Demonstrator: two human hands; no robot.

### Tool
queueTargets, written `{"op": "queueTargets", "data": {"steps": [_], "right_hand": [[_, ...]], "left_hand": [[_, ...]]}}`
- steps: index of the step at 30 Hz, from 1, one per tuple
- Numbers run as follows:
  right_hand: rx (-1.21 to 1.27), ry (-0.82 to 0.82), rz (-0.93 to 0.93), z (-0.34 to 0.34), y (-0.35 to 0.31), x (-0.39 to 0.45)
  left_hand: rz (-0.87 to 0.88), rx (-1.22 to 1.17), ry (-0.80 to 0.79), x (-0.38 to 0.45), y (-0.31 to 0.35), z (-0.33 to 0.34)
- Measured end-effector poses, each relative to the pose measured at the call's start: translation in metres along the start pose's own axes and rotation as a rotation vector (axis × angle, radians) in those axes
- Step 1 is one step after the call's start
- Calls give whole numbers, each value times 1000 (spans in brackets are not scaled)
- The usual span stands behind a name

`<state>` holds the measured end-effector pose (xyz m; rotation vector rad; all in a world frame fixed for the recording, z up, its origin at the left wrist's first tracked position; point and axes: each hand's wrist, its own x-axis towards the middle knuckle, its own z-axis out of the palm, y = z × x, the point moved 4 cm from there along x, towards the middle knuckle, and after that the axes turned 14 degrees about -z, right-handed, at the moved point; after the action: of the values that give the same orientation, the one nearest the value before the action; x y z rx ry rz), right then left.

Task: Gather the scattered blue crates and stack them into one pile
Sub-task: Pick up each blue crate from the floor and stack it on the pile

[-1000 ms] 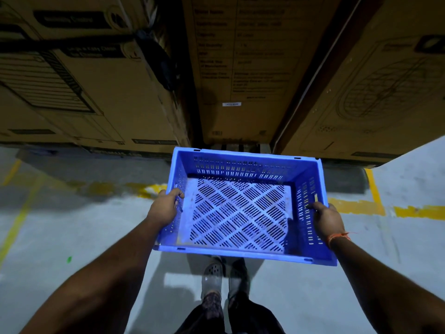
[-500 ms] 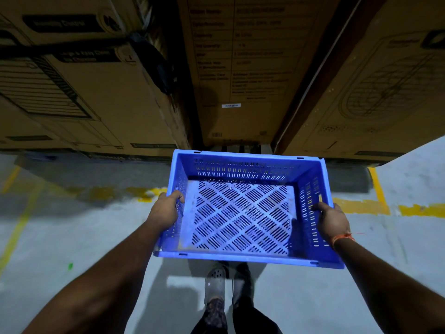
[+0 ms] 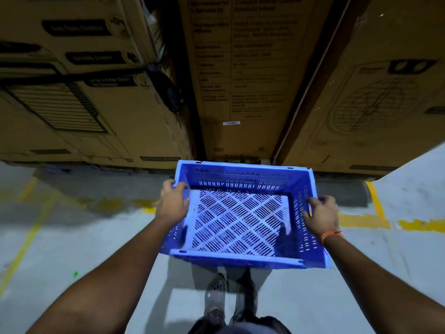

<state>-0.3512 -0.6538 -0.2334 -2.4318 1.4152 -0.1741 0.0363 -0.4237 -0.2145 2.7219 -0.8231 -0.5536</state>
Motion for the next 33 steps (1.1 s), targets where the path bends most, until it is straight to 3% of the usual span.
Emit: {"op": "queueTargets", "data": {"steps": [10,19,27,33], "right_hand": [[239,-11,-196,-18,-26,-5],[352,113,-155,-58,8,-36],[332,282,23,-95,45,-94],[336,447,289,-104,39,-174]], "left_hand": [[210,-123,-40,-54,100,2],[489,-139,-115,-80,181,21],[745,-138,-275,-90,254,32],[1009,-112,-424,-116,284,40]]}}
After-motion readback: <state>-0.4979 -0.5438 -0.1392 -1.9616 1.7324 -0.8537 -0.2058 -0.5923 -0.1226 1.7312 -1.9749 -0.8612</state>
